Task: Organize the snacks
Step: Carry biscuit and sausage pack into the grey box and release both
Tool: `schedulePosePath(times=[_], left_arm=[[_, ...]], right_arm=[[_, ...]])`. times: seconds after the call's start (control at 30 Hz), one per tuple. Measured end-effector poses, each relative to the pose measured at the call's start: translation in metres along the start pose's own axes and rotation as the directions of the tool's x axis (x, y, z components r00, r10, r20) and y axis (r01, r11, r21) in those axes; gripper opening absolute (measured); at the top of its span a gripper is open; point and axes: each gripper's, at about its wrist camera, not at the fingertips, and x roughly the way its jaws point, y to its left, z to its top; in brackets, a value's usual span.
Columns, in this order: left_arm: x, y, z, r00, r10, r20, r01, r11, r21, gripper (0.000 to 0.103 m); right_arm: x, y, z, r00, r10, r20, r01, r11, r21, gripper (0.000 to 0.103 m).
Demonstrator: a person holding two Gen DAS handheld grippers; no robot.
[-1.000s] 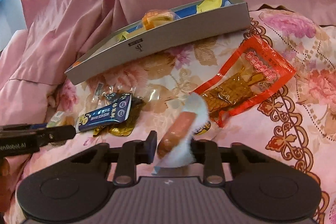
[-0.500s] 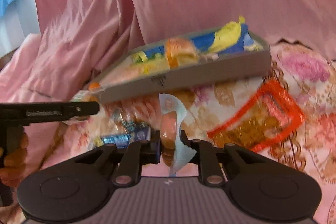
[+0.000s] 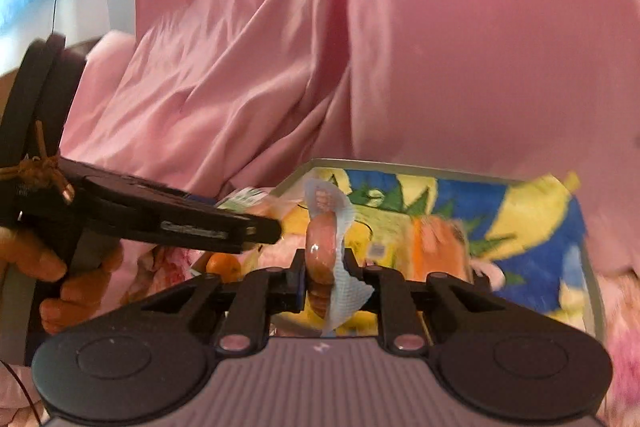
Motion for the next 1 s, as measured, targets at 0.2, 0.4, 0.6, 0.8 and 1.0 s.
schedulePosePath(times=[0.2,0.4,0.6,0.8,1.0], left_arm=[[0.029,0.021,-0.007,0.999,-0.009,-0.032,0.006,0.996,-0.09,0.051],[0.04,0.025,-0.017,0.998,-0.016,-0.053,0.011,0.996,-0.091,0.052],[0.035,0.021,-0.017,1.0,-0.002,-0.007,0.001,0.995,-0.096,0.066],[0.022,0.014,-0.014,0.999,0.02,0.033,-0.017,0.995,-0.096,0.08],[0.002,0.013,-0.016,0.995,0.056,0.085,-0.048,0.994,-0.093,0.094]], right_arm=[[0.039,0.001,0.016,0.998,0.002,-0.068,-0.003,1.0,-0.027,0.019],[0.059,-0.011,0.011,0.995,-0.007,-0.098,0.006,1.0,-0.009,0.02],[0.063,-0.022,0.016,0.997,-0.067,-0.049,0.066,0.997,-0.026,0.031],[0.048,-0.023,0.017,0.991,-0.129,0.027,0.131,0.99,-0.062,0.067],[0.023,-0.022,0.018,0.979,-0.174,0.107,0.184,0.979,-0.088,0.085]])
